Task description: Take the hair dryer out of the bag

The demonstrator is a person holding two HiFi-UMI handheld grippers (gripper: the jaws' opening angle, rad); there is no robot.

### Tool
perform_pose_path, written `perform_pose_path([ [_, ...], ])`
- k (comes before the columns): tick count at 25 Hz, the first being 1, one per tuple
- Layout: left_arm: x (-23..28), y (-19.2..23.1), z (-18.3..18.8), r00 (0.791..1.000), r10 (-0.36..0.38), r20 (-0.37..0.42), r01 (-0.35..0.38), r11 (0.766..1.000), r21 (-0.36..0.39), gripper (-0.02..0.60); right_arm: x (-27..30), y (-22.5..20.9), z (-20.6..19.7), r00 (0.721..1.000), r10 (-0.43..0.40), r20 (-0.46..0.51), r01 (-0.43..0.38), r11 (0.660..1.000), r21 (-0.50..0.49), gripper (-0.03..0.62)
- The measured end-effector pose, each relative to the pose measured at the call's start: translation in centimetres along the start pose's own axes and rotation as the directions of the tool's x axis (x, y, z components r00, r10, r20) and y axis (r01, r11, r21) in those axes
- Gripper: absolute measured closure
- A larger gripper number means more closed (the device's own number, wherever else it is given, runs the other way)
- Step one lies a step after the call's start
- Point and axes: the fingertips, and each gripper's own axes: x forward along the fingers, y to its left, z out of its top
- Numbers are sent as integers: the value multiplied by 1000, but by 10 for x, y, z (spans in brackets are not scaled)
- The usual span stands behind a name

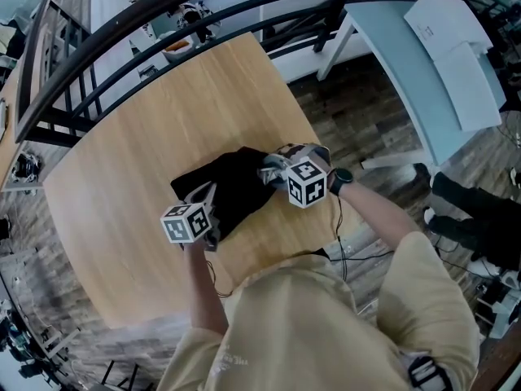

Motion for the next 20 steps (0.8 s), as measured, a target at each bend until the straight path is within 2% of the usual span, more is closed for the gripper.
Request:
perform_pose_path([
  [8,-3,-9,-4,999,-28,-17,29,999,30,563,-45,-2,-19,998,-57,-14,57,998,7,425],
  [20,-1,-16,-5,1000,-7,-21,8,999,49,563,-131,-5,-6,993,-112,46,110,993,32,425],
])
